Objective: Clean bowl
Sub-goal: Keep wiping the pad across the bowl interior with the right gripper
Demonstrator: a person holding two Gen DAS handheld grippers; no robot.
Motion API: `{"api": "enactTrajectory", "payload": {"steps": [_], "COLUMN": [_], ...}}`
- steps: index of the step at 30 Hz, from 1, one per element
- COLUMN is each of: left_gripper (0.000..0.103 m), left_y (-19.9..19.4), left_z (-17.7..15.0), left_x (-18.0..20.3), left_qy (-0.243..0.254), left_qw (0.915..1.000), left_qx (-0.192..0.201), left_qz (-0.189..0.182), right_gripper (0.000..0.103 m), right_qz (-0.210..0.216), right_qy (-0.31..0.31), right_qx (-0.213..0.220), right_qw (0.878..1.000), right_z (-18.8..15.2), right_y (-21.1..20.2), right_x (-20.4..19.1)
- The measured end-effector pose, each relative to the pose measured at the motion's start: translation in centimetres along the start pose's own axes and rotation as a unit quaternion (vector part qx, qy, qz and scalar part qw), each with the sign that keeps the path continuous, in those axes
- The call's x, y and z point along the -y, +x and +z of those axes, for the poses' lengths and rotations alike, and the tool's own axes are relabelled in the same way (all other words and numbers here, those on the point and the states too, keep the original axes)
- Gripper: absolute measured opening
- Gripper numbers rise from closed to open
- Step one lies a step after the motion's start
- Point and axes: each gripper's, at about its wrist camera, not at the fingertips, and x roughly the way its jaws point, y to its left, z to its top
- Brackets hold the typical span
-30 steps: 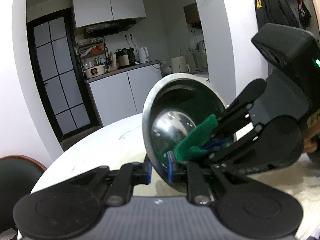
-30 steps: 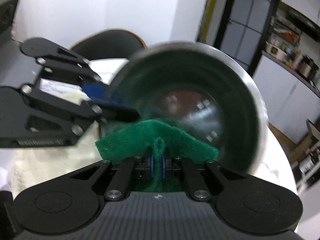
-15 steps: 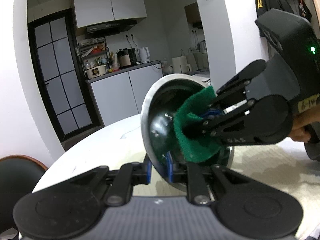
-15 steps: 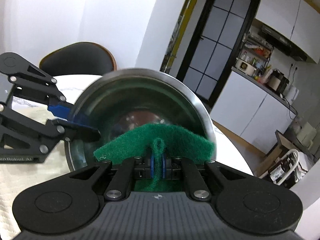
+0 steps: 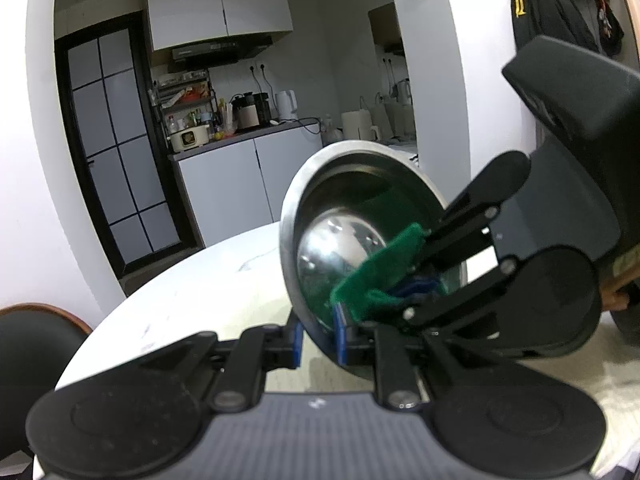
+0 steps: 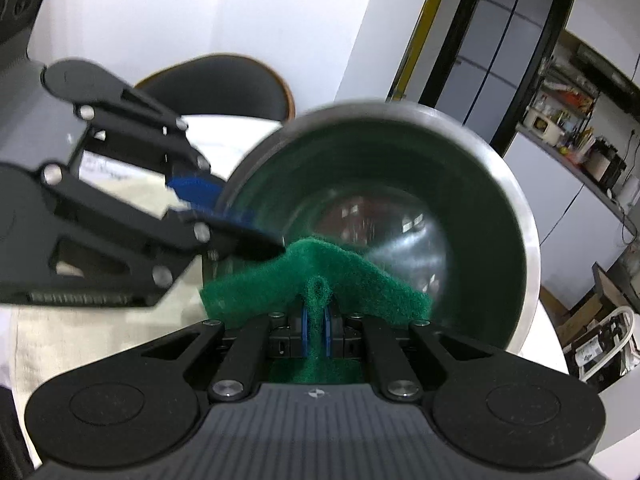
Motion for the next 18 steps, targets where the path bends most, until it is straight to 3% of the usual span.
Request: {"api": "enactTrajectory", "payload": {"steps": [7,13,18], "left_gripper": [0.018,0.02,0.024], "left_y": [0.2,0.0,0.2], "left_z": [0.4,0.7,0.9], "left_x": [-0.5,-0.4,-0.8], "left_qy": [-0.015,-0.016,-0.027], "left_qw": [0.9999,0.9997,0.9993], "left_qx": [-0.006,-0.013,-0.021], "left_qz": [0.006,0.013,0.018], "right_gripper": [0.008,0.008,0.008], "right_qz": [-0.033,-0.067,-0.071], "right_qy": [0.013,0.01,0.016], "right_qx": [-0.001,0.032,0.06], "right_qw": [0.999,0.997,0.995], "right_z": [-0.7,-0.8,-1.1], "right_y": [-1.4,-3.4,-5.0], "right_x": [1.8,2.3,2.3]}}
